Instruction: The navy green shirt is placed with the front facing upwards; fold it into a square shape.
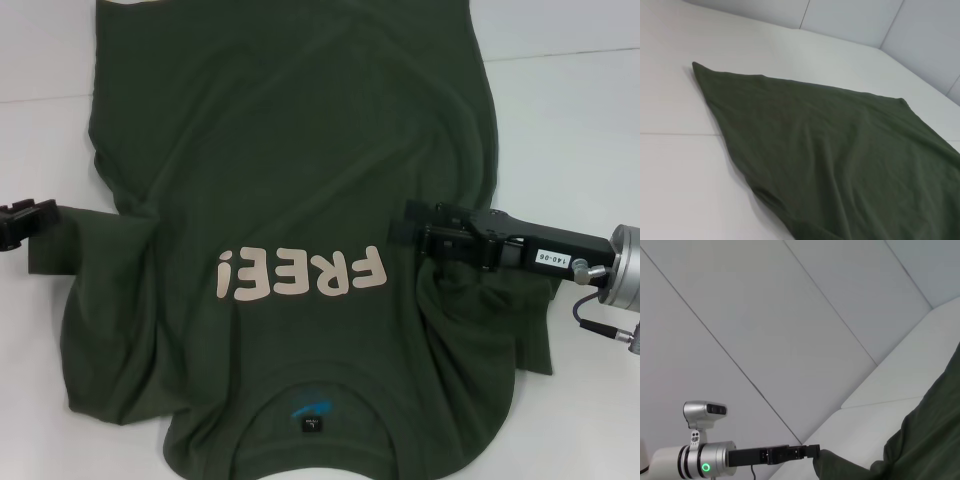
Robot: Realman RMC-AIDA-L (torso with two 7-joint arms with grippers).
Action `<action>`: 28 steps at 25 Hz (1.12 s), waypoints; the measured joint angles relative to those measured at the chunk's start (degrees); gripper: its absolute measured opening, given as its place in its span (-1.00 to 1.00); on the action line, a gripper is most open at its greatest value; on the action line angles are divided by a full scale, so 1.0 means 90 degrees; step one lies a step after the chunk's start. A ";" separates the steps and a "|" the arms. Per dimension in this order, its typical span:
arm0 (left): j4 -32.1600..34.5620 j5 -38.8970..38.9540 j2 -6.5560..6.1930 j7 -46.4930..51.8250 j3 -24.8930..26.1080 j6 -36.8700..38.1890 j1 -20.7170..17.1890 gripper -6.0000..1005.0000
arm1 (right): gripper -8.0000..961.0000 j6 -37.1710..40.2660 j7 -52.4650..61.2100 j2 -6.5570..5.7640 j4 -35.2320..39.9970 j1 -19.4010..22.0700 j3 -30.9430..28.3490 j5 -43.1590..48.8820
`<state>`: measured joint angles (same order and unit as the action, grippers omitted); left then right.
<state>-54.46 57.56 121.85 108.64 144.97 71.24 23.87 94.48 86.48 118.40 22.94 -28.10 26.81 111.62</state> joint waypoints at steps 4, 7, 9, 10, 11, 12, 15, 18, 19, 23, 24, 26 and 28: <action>0.0018 0.0000 -0.0005 0.0008 -0.0008 0.0019 0.0000 -0.37 | 0.90 0.0000 0.0000 -0.0002 0.0000 -0.0009 0.0008 0.0000; 0.0022 0.0002 -0.0003 0.0009 0.0020 0.0092 0.0001 -0.49 | 0.90 0.0000 0.0000 -0.0002 0.0000 -0.0006 0.0010 0.0000; 0.0018 0.0012 0.0001 0.0009 0.0087 0.0139 0.0003 -0.58 | 0.90 0.0001 0.0000 -0.0002 0.0000 0.0004 0.0010 0.0000; 0.0018 0.0017 0.0001 0.0009 0.0121 0.0161 0.0003 -0.63 | 0.90 0.0001 0.0000 -0.0002 0.0000 0.0008 0.0008 0.0000; 0.0015 0.0025 0.0001 0.0007 0.0137 0.0192 0.0003 -0.67 | 0.90 0.0001 0.0000 -0.0002 0.0000 0.0011 0.0006 0.0000; 0.0007 0.0032 0.0001 -0.0003 0.0149 0.0223 -0.0001 -0.72 | 0.90 0.0001 0.0000 -0.0002 0.0000 0.0017 0.0005 0.0000; -0.0023 0.0057 0.0000 -0.0050 0.0159 0.0318 -0.0040 -0.87 | 0.90 0.0000 0.0000 -0.0002 0.0000 0.0023 0.0002 0.0000; -0.0032 0.0061 -0.0008 -0.0070 0.0160 0.0321 -0.0066 -0.65 | 0.90 -0.0008 0.0000 0.0000 0.0000 0.0021 0.0001 0.0000; -0.0056 0.0063 -0.0041 -0.0112 0.0160 0.0325 -0.0112 -0.57 | 0.90 -0.0009 0.0000 0.0005 0.0000 0.0018 0.0004 0.0000; -0.0144 0.0060 -0.0075 -0.0196 0.0169 0.0330 -0.0186 -0.19 | 0.90 -0.0010 0.0000 0.0020 0.0000 0.0013 0.0004 0.0000; -0.0173 0.0060 -0.0085 -0.0220 0.0174 0.0331 -0.0219 -0.15 | 0.90 -0.0010 0.0000 0.0023 0.0001 0.0009 0.0003 0.0000; -0.0216 0.0057 -0.0106 -0.0305 0.0176 0.0334 -0.0273 -0.06 | 0.90 -0.0009 0.0000 0.0030 0.0000 -0.0001 0.0002 0.0000; -0.0251 0.0037 -0.0130 -0.0461 0.0150 0.0336 -0.0335 0.02 | 0.90 -0.0007 0.0000 0.0034 0.0000 -0.0005 0.0000 0.0000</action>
<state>-56.72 57.90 120.68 104.49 146.33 74.26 20.86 94.42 86.48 118.71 22.94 -28.15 26.81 111.62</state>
